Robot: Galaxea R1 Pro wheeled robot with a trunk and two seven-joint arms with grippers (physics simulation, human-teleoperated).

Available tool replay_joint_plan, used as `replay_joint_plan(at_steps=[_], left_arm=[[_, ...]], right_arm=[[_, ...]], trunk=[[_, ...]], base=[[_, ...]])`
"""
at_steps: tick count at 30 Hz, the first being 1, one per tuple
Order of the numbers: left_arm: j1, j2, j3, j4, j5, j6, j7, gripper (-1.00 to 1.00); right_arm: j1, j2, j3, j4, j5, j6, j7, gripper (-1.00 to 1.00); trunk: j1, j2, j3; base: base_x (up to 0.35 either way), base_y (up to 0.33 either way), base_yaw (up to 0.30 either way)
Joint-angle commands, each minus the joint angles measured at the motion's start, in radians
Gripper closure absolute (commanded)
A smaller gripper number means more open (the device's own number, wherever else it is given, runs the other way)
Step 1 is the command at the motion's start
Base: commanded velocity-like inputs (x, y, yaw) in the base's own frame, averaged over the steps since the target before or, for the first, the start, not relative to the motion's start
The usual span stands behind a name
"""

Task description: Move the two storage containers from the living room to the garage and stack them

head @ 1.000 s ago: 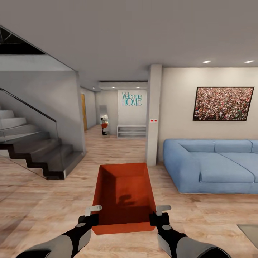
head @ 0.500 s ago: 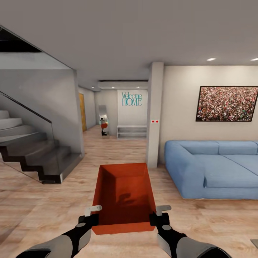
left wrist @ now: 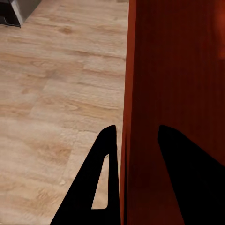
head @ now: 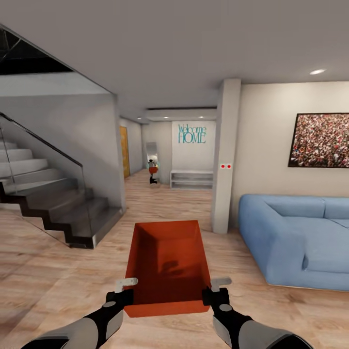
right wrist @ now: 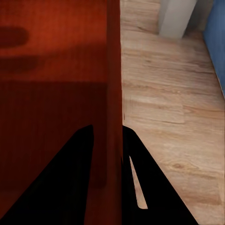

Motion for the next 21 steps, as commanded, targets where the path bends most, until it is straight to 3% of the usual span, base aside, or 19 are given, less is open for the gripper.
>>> replay_joint_plan(at_steps=[1,7,21], left_arm=[[-0.001,0.000,0.000,0.001,0.013,-0.006,-0.001,1.00],[-0.001,0.000,0.000,0.001,0.012,-0.007,-0.001,1.00],[-0.001,0.000,0.000,0.001,0.012,-0.007,-0.001,1.00]], right_arm=[[-0.001,0.001,-0.039,-0.023,0.008,0.001,0.008,1.00],[-0.001,0.001,-0.039,-0.023,0.008,0.001,0.008,1.00],[-0.001,0.001,-0.039,-0.023,0.007,0.001,0.008,1.00]], trunk=[[0.001,-0.001,-0.002],[0.001,-0.001,-0.002],[0.001,-0.001,-0.002]], base=[[0.323,0.000,0.298],[0.323,0.000,0.263],[0.323,0.000,0.009]])
